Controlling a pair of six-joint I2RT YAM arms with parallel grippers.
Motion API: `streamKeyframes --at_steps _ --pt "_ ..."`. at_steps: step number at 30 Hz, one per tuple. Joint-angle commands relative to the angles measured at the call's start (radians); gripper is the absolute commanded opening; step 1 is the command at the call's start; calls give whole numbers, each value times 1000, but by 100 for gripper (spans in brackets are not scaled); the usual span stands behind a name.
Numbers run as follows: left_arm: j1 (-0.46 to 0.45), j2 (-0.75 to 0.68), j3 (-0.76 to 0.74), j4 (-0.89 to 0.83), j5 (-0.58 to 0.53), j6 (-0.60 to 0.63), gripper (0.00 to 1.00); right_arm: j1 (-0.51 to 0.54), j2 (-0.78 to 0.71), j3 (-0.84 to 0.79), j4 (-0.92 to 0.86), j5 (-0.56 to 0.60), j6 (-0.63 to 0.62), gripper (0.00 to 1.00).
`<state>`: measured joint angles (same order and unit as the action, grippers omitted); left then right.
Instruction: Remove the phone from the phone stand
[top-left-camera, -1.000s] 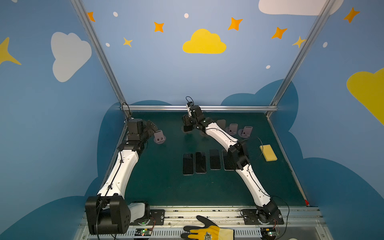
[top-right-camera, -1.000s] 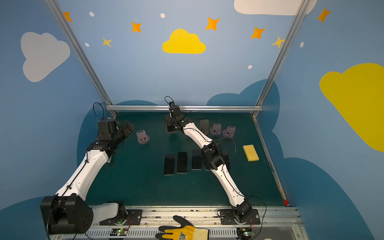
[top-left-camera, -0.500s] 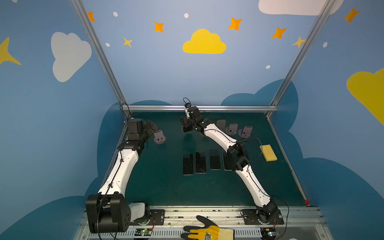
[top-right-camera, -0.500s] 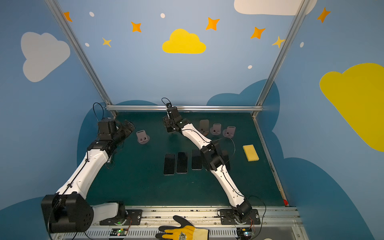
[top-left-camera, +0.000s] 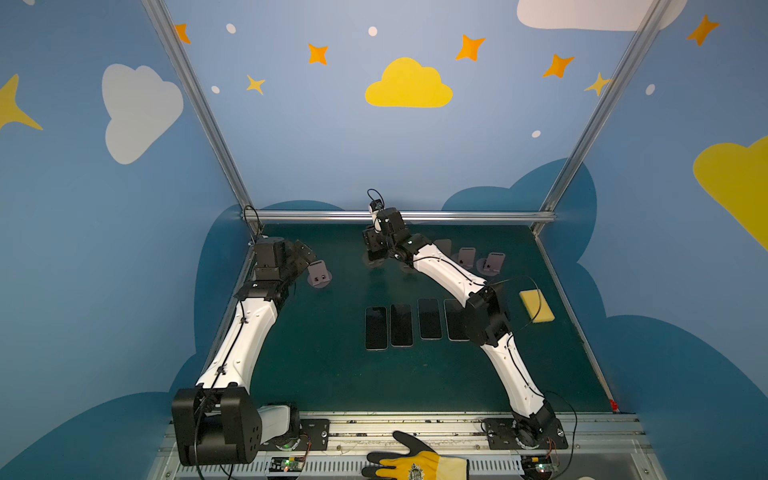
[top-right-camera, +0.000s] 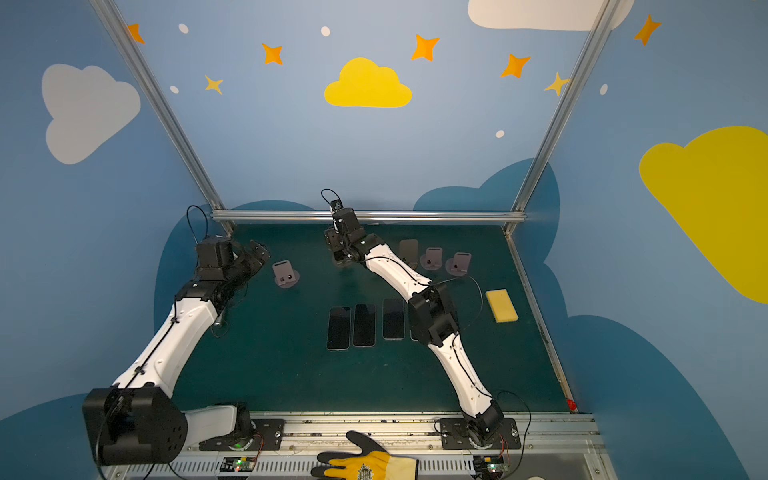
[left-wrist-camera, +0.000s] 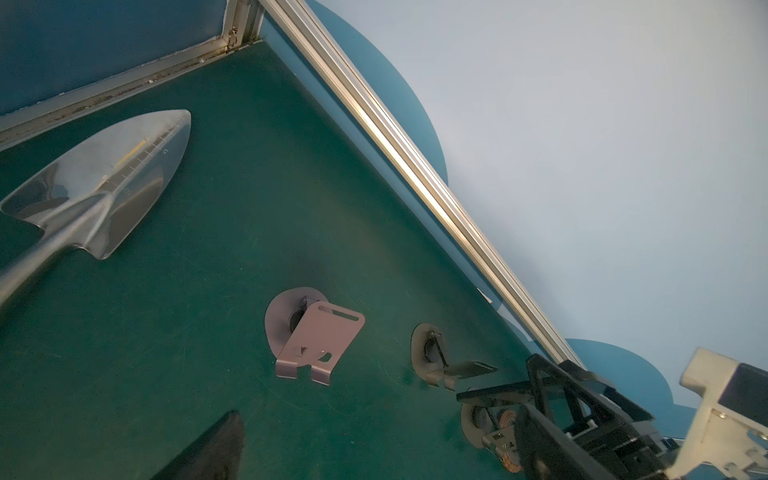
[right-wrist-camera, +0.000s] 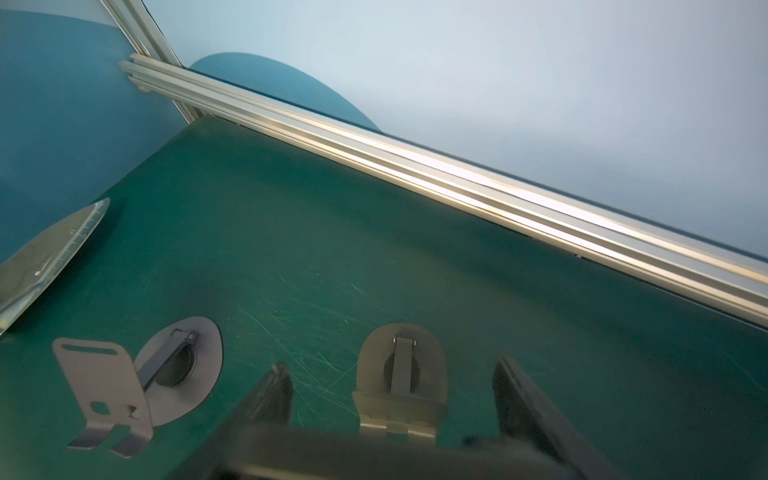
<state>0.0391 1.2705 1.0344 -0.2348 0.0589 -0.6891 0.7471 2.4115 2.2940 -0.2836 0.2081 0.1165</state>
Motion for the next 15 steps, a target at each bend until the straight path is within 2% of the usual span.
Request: streamKeyframes --at_steps 1,9,15 --pt "4 13 -5 1 -19 0 100 25 -86 -24 50 32 -13 58" --pt "5 -6 -16 0 -58 -2 100 77 -178 -113 45 59 -20 57" --pt "7 1 -14 -8 -79 -4 100 139 -240 -175 10 132 36 55"
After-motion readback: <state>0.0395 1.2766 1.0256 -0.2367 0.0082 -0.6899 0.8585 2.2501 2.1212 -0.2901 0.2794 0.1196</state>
